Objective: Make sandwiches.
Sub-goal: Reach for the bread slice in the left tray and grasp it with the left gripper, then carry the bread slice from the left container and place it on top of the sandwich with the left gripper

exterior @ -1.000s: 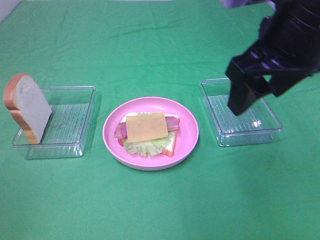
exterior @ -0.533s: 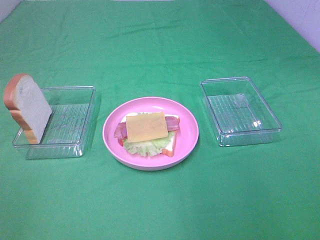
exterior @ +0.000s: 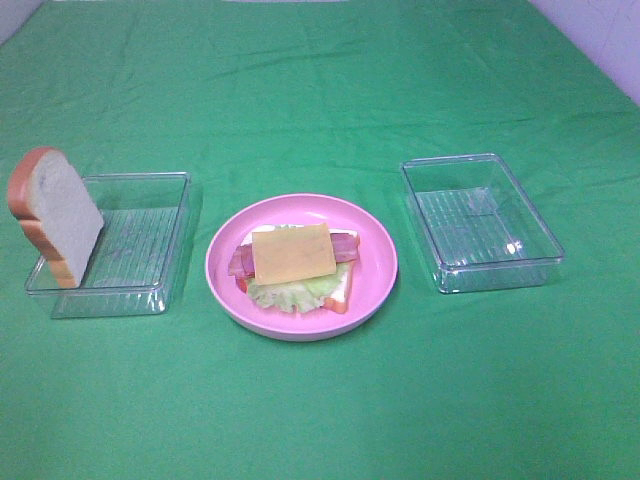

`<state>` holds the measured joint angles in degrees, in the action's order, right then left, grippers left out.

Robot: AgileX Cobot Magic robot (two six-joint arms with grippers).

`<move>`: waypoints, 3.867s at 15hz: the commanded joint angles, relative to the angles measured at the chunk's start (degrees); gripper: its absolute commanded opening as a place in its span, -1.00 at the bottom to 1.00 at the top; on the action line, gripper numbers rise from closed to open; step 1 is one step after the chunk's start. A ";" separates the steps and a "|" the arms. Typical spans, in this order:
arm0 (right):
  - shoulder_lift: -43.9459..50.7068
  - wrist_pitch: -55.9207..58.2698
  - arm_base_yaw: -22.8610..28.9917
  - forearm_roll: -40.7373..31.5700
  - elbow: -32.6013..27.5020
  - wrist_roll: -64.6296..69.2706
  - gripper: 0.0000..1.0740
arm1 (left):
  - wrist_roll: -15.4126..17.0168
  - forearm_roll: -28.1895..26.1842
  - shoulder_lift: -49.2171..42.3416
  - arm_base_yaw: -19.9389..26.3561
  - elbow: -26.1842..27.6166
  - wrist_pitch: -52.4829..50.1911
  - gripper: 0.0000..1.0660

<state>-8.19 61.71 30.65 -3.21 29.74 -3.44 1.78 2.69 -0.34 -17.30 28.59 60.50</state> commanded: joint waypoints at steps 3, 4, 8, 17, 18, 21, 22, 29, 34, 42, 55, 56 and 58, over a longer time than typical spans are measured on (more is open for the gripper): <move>9.17 -0.92 0.06 -2.29 -0.80 -3.67 0.42 | -0.06 -0.11 -1.15 -0.17 -0.06 -0.69 0.33; 9.17 -0.92 0.06 -2.23 -0.80 -3.67 0.42 | -0.06 -0.06 -0.80 -0.17 -0.06 -0.74 0.33; 9.17 -0.86 0.06 -1.66 -0.92 -3.44 0.42 | 7.45 2.06 7.85 -0.17 4.35 -3.27 0.33; 9.17 -0.86 0.06 -1.78 -0.92 -3.44 0.42 | 22.23 6.19 56.32 -0.17 24.69 -1.89 0.33; 9.17 -0.86 0.06 -1.78 -0.92 -3.44 0.42 | 22.29 6.19 62.05 -0.17 28.25 -0.29 0.33; 9.17 -0.86 0.06 -1.78 -0.92 -3.44 0.42 | 22.29 7.51 78.38 0.23 40.57 6.07 0.33; 9.17 -0.86 0.06 -1.78 -0.92 -3.44 0.42 | 22.29 7.73 83.31 0.23 44.40 8.08 0.33; 9.17 -0.86 0.06 -1.78 -0.92 -3.38 0.42 | 22.29 7.10 102.90 4.35 62.62 12.66 0.35; 9.17 -0.86 0.06 -1.78 -0.92 -3.38 0.42 | 20.05 2.92 108.00 9.34 62.80 6.76 0.34; 9.17 -0.86 0.06 -1.72 -0.92 -3.38 0.42 | 18.56 1.43 115.45 9.34 62.80 3.09 0.33; 9.17 -0.86 0.06 -1.72 -0.92 -3.38 0.42 | 15.41 -7.39 105.02 9.34 62.80 2.98 -1.00; 9.17 -0.86 0.06 -1.72 -0.92 -3.38 0.42 | 12.20 -10.77 100.55 9.34 62.80 2.86 -1.00; 9.17 -0.86 0.06 -1.72 -0.92 -3.38 0.42 | 8.42 -15.93 98.55 9.34 62.62 1.83 -1.00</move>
<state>0.29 60.96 30.65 -5.39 28.99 -6.13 11.46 -11.23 98.84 -8.02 91.27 63.14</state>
